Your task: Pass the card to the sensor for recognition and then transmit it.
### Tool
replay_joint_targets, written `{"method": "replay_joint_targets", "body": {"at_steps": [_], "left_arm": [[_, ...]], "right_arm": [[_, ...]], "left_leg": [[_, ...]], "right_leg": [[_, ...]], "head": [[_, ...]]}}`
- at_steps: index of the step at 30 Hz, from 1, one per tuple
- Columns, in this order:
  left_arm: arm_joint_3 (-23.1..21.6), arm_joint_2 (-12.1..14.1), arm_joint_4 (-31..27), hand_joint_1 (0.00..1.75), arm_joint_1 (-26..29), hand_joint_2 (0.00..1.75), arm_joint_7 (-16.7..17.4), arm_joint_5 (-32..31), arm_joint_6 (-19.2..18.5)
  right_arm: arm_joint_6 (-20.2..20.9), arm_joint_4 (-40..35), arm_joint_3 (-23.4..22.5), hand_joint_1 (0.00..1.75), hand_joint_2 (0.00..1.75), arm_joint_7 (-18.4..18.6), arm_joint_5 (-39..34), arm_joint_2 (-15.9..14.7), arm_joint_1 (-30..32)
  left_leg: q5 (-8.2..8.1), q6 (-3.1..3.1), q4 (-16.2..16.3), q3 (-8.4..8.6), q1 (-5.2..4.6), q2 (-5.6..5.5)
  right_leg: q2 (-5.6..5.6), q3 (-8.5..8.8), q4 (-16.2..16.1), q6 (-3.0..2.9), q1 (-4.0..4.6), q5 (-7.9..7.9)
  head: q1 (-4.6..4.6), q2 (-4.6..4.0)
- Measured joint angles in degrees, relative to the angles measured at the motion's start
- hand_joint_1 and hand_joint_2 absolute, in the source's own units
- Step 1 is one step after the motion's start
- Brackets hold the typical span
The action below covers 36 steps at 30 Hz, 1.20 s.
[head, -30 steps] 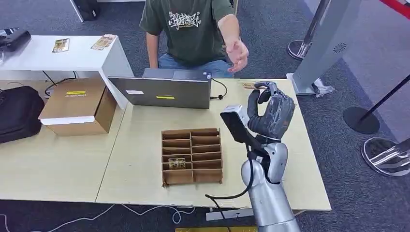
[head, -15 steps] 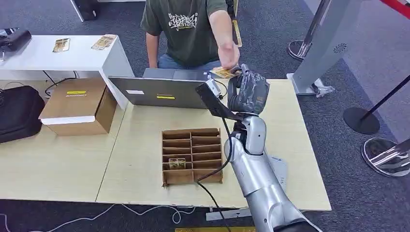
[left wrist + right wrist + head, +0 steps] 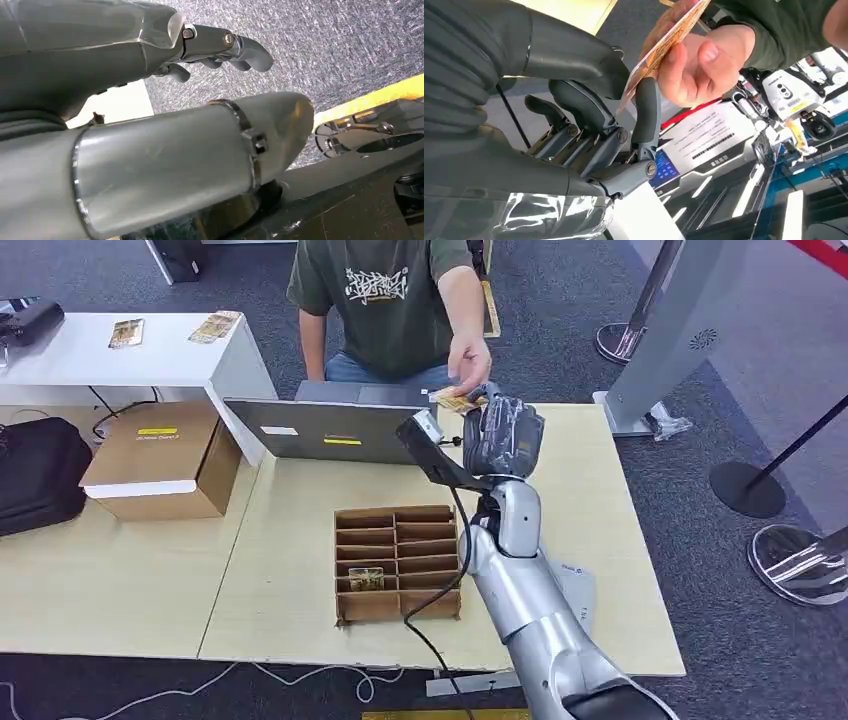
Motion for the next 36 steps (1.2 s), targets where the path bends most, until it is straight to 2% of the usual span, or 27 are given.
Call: {"method": "replay_joint_targets", "body": {"at_steps": [7,8,9,26,36], "left_arm": [[-0.31,0.00,0.00,0.00,0.00,0.00,0.02,-0.15,0.00],[-0.31,0.00,0.00,0.00,0.00,0.00,0.02,-0.15,0.00],[-0.33,0.02,0.00,0.00,0.00,0.00,0.02,-0.15,0.00],[-1.35,0.04,0.00,0.00,-0.07,0.00,0.46,-0.31,-0.15],[-1.38,0.13,0.00,0.00,-0.04,0.00,0.52,1.14,0.37]], "right_arm": [[0.00,0.00,-0.37,1.73,1.75,0.02,0.59,0.00,0.00],[0.00,0.02,-0.37,1.10,1.75,0.00,0.59,0.00,0.00],[0.00,0.09,-0.37,0.00,1.75,0.00,0.59,0.00,0.00],[-0.04,0.74,-1.05,0.00,1.75,-0.63,2.40,0.00,0.00],[-0.07,-4.34,-1.07,0.00,1.75,-4.30,-0.91,0.02,1.93]], "left_leg": [[0.00,0.00,0.00,0.00,0.00,0.00],[0.00,0.00,0.00,0.00,0.00,0.00],[0.00,0.00,0.00,0.00,0.00,0.00],[0.00,0.00,0.00,0.00,0.00,0.00],[0.00,0.00,0.00,0.00,0.00,-0.01]], "right_leg": [[0.00,0.00,0.00,0.00,0.00,0.00],[0.00,0.00,0.00,0.00,0.00,0.00],[0.00,0.00,0.00,0.00,0.00,0.00],[0.00,0.00,0.00,0.00,0.00,0.01],[-0.01,0.00,0.00,0.00,0.00,0.01]], "head": [[0.00,0.02],[0.00,0.02],[0.00,0.02],[-0.02,0.02],[0.00,0.00]]}}
